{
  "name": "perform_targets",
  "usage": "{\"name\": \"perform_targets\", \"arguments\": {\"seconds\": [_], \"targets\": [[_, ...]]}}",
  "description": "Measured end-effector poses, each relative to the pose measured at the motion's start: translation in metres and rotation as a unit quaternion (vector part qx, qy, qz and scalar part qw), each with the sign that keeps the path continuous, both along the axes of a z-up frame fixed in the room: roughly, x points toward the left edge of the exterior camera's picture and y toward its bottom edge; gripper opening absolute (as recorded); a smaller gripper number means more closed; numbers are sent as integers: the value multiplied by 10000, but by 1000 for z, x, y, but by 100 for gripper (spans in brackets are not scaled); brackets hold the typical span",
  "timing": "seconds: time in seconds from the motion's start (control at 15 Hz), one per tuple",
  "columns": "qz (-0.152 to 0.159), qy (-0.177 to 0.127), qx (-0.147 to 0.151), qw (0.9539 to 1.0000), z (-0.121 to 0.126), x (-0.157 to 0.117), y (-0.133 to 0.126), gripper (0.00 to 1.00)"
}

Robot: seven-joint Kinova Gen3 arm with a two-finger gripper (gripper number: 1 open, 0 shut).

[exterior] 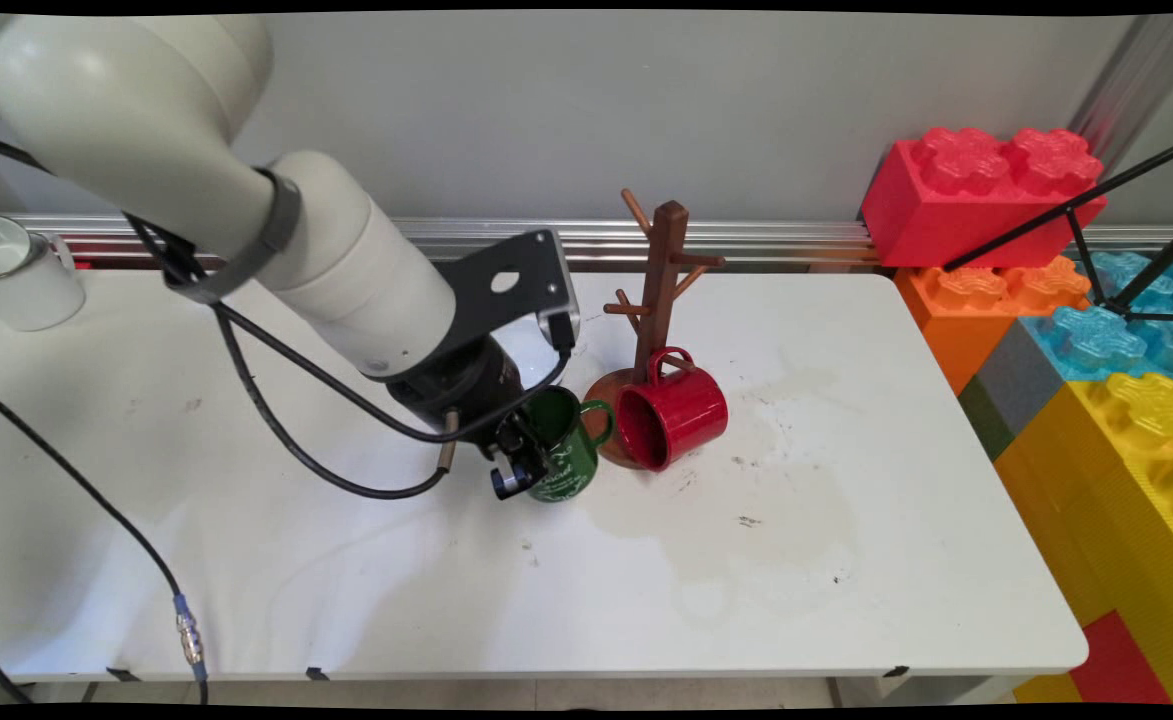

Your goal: Place the picked object on the table

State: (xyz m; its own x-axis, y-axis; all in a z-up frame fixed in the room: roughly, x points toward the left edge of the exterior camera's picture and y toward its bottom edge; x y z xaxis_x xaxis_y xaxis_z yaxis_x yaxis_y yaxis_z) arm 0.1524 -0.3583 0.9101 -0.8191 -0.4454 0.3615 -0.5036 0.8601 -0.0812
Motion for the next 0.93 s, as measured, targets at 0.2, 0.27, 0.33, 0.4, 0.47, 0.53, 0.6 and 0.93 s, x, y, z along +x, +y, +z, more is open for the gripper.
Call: {"name": "perform_targets", "arguments": {"seconds": [0.2, 0.27, 0.33, 0.4, 0.47, 0.53, 0.6, 0.93], "targets": [[-39, -277, -88, 9996, -18, 0, -7, 0], [-48, -328, -102, 9994, -22, 0, -9, 0], [-55, -407, -116, 9991, -27, 0, -10, 0], [-59, -458, -123, 9989, -30, 0, -11, 0], [-57, -533, -124, 9985, -35, 0, -11, 0], [-56, -581, -122, 9982, -38, 1, -12, 0], [-58, -635, -120, 9979, -42, 1, -12, 0], [-60, -903, -84, 9959, -62, 3, -12, 0]]}}
